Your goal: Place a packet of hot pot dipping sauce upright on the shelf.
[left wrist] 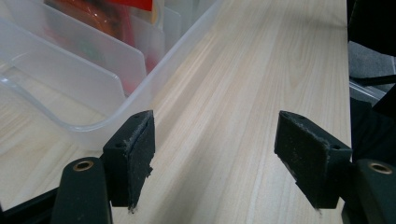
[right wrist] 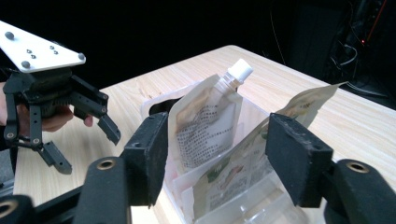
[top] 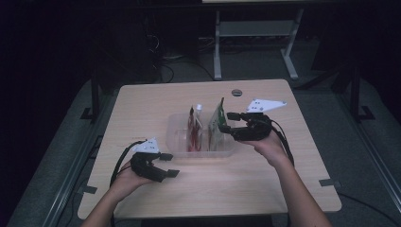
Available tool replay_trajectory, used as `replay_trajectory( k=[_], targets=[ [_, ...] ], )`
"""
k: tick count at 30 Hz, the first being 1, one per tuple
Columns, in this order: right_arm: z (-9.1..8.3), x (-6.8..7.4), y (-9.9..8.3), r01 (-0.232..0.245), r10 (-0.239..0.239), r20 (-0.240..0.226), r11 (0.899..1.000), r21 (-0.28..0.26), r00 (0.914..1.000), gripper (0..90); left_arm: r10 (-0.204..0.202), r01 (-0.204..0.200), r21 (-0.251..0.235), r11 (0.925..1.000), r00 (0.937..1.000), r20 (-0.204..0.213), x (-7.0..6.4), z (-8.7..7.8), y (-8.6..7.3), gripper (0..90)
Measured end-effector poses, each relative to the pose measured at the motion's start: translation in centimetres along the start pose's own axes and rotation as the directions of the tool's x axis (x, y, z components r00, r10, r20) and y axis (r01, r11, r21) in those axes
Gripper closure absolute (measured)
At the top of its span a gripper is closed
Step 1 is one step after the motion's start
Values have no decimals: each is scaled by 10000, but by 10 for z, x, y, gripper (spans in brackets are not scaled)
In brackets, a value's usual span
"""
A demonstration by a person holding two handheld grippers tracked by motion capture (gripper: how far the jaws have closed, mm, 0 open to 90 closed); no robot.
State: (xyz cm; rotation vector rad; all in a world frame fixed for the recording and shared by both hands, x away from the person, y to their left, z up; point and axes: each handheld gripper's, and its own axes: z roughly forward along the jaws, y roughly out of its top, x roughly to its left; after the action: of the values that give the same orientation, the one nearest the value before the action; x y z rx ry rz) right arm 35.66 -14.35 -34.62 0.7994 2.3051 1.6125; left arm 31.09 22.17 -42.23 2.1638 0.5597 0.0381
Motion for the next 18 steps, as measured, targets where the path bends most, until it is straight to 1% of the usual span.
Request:
replay_trajectory(
  k=[1, 8, 9, 10, 13, 16, 17, 18],
  targets=[
    [-1, 0, 0, 64, -64, 40, 10000, 29, 10000, 363, -22, 22, -8, 10000, 10000, 0, 0, 0, 0, 286],
    [-12, 1, -7, -7, -11, 342, 9986, 526, 9994, 281, -43, 43, -84, 10000, 10000, -25, -1, -2, 0, 284],
    [-14, 1, -9, 9, -29, 348, 9984, 560, 9994, 278, -22, 21, -82, 10000, 10000, -22, -1, -2, 0, 284],
    [-16, 1, -11, 11, -38, 456, 9982, 602, 9990, 276, -19, 19, -82, 10000, 10000, -18, -1, -3, 0, 284],
    [-22, 0, -17, -125, 96, 466, 9980, 621, 9989, 268, -10, 10, -66, 10000, 10000, -30, -3, -5, 0, 276],
    [-29, 1, -24, -98, 62, 486, 9972, 736, 9988, 259, 129, -128, 82, 9999, 9999, -85, -4, -8, -1, 272],
    [-31, 2, -27, -108, 71, 473, 9968, 796, 9989, 255, 31, -30, 51, 10000, 10000, -87, -6, -9, -1, 271],
    [-33, 3, -29, -108, 68, 455, 9961, 879, 9989, 251, 38, -38, 2, 10000, 9999, -109, -6, -9, -2, 269]
  ],
)
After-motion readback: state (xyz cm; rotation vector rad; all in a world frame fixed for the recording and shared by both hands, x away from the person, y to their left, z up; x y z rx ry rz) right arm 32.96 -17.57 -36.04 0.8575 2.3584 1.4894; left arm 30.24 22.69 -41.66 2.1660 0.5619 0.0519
